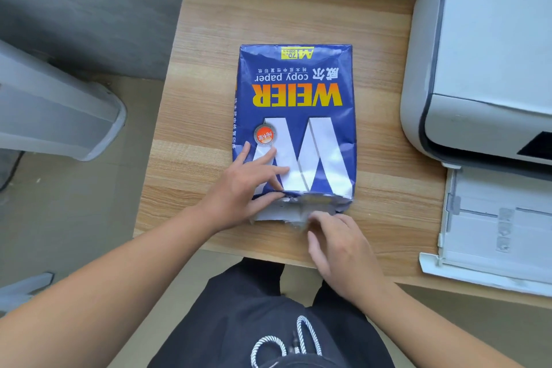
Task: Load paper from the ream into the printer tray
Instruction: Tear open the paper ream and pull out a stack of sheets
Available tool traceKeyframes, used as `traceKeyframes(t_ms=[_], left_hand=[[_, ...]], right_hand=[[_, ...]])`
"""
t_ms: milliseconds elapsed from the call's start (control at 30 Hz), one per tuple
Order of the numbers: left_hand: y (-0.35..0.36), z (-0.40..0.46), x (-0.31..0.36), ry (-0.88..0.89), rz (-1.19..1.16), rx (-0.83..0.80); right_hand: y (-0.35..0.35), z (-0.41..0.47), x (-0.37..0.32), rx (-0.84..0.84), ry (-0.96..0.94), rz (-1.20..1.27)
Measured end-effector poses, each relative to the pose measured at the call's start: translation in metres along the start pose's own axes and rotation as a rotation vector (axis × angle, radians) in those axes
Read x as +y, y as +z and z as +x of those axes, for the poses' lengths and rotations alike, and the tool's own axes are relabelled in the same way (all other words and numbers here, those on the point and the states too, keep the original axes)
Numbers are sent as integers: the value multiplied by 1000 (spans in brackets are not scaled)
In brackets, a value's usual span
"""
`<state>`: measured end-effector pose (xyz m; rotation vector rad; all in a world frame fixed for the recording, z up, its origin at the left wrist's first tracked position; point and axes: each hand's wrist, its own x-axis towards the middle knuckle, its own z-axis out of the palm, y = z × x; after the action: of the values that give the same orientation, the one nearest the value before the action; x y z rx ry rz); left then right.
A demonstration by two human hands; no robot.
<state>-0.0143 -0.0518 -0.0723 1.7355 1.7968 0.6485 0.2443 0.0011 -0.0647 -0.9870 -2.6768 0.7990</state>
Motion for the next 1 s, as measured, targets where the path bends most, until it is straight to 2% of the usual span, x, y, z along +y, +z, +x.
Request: traceKeyframes(t_ms=[133,233,300,400,567,667,733,900,1000], left_hand=[[-8,-3,8,-150,-179,-27],[-9,-4,12,-153,-129,-14],[-6,-1,15,-102,-9,-8],[3,7,15,68,248,1],[15,19,11,219,341,106],[19,21,19,288,369,186],[22,20,20,331,415,203],[28,14,16,269,377,230],[28,14,17,282,376,236]], right_hand=[[4,3,-10,-75,95,-118],[3,10,-16,14,182,-83],[3,16,-22,93,241,-55],[7,23,-25,171,329,-85],[12,28,-23,180,536,-167],[12,32,-20,125,794,-17],[11,35,-13,151,948,125],[7,34,-1,339,931,205],[5,32,1,400,885,157]])
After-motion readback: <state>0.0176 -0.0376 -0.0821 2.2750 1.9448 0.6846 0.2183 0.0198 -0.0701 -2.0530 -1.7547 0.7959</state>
